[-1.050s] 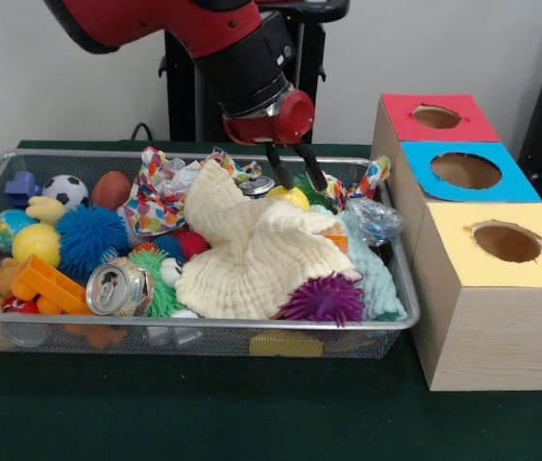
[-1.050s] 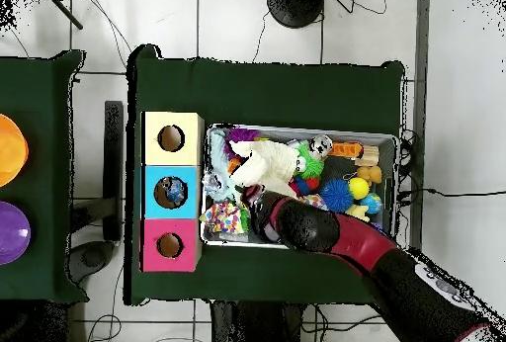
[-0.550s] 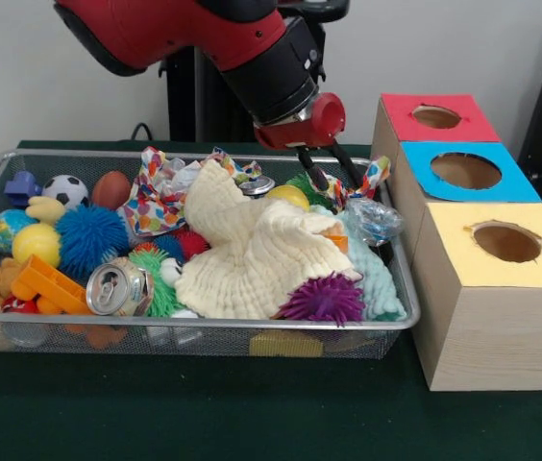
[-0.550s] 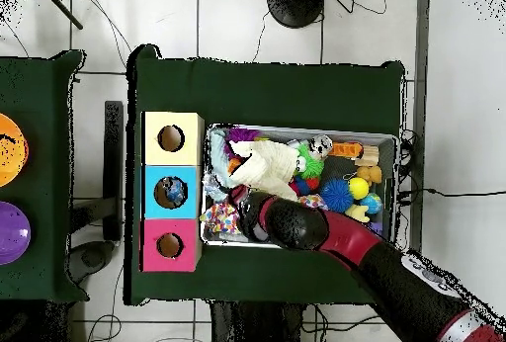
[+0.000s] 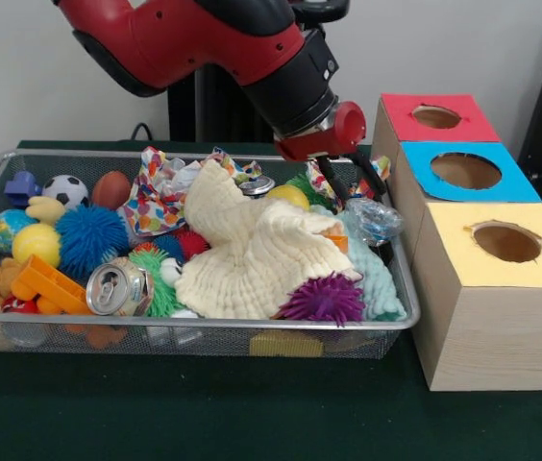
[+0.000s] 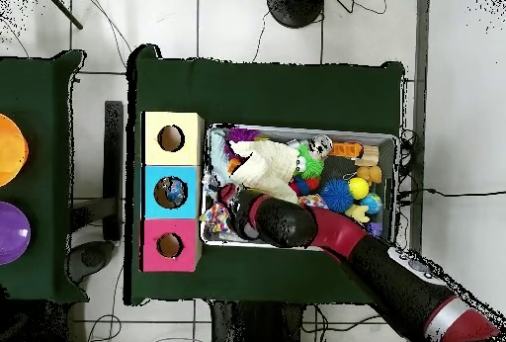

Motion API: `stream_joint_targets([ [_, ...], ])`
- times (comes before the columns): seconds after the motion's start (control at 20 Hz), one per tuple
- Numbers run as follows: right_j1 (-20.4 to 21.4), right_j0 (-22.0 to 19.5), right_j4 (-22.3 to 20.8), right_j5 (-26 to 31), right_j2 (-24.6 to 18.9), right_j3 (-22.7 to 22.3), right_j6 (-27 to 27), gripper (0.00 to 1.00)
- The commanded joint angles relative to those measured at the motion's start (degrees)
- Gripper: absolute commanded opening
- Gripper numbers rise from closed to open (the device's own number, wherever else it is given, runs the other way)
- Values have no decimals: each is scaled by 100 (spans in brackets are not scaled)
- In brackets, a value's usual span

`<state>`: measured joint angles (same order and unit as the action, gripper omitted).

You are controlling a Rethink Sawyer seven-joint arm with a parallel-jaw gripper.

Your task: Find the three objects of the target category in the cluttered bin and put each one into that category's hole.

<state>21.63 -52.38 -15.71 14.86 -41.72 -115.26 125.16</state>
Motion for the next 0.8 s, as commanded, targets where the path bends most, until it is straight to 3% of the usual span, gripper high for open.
stream_joint_targets([
  [0.05, -279, 91, -350, -591, -162, 898, -144, 100],
  [0.25, -43, 310, -461, -659, 83, 1067, -111, 100],
  [0.5, 585, 912, -724, -1076, 868, 1203, 162, 100],
  [0.8, 483, 762, -500, -1151, 581, 1044, 349, 100],
])
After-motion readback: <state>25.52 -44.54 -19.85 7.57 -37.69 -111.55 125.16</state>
